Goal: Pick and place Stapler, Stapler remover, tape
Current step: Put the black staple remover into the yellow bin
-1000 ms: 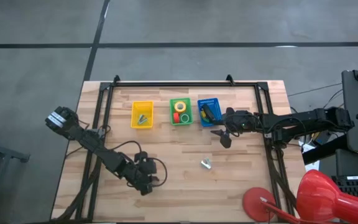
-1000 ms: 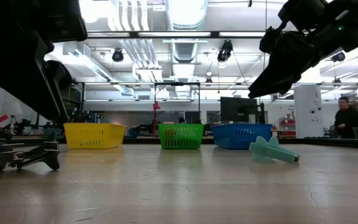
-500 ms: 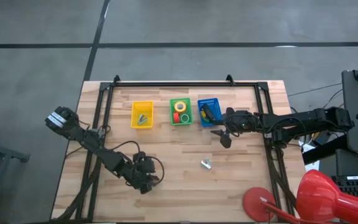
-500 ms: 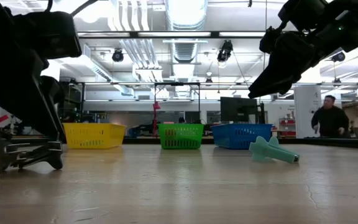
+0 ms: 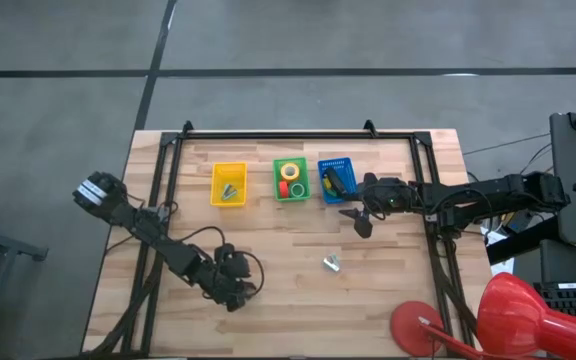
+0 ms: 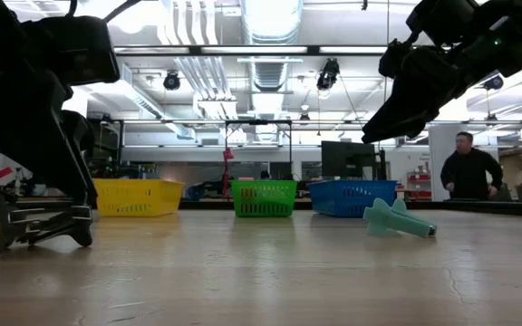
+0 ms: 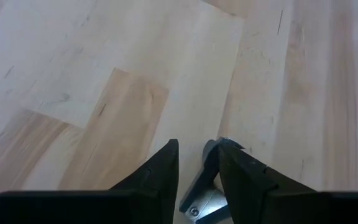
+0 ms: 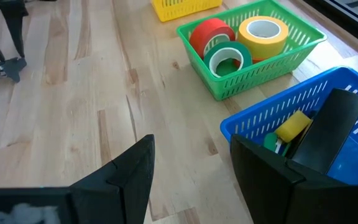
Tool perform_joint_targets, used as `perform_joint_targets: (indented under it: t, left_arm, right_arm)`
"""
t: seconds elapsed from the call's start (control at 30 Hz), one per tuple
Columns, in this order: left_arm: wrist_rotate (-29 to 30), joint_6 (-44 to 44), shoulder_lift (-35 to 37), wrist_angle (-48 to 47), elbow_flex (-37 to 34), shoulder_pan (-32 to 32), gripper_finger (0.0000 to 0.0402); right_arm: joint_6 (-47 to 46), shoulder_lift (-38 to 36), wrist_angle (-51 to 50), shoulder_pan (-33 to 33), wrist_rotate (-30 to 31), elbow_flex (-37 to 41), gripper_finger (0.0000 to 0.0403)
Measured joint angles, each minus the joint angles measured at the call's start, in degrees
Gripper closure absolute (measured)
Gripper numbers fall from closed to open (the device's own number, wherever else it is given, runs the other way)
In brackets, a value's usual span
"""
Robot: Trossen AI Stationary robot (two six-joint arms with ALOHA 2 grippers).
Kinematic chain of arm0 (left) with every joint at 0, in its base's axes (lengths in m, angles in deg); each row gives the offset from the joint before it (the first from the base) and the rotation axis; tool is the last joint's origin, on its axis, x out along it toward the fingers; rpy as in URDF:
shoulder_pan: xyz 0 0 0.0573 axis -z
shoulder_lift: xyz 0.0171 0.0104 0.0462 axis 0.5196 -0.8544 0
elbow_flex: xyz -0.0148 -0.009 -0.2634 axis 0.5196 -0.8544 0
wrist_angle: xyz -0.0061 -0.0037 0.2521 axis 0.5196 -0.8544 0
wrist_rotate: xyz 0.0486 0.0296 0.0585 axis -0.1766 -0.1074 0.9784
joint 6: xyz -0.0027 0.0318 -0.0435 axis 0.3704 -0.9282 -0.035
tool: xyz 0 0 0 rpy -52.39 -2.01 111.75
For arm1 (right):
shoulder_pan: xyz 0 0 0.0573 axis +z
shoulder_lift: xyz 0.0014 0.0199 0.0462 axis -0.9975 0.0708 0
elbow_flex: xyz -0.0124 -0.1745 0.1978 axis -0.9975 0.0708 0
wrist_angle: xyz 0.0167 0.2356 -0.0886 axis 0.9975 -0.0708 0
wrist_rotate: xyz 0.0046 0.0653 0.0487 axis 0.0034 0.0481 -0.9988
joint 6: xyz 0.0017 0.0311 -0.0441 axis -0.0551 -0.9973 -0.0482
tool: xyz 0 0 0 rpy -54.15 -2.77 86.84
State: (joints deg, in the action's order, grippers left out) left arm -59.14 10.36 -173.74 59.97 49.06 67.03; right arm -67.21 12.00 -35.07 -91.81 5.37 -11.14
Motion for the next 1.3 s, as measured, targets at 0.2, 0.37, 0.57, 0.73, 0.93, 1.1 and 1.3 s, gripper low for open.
perform_joint_targets:
  t: [0.2,0.37,0.57,0.73,0.93,1.1,1.3]
  left_arm:
    - [-0.7,-0.3,-3.1,4.7,0.0,0.0,0.0295]
    - [-1.0,-1.3,-3.8,4.4,-0.1,0.0,0.0305]
    - [-2.3,-1.4,-3.8,4.0,-0.1,0.0,0.0336]
    - [-2.4,-2.4,-3.8,4.0,-0.1,0.0,0.0383]
    - [-0.5,-4.9,-3.8,3.9,0.0,0.1,0.0391]
    - [4.1,-7.6,-3.5,3.7,0.0,-0.1,0.0396]
    - [14.7,-10.8,-2.5,3.6,0.0,-0.2,0.0395]
  right_arm:
    - [0.0,0.0,0.0,0.0,0.0,0.1,0.0197]
    - [0.0,0.0,0.3,0.0,0.0,0.1,0.0197]
    - [0.0,0.0,0.3,0.0,0.0,0.1,0.0197]
    - [0.0,0.0,0.4,0.0,0.0,0.1,0.0197]
    - [0.0,0.0,0.4,0.0,0.0,0.2,0.0197]
    - [0.0,0.0,0.5,0.0,0.0,0.2,0.0197]
    - [0.0,0.0,0.5,0.0,0.0,0.3,0.0197]
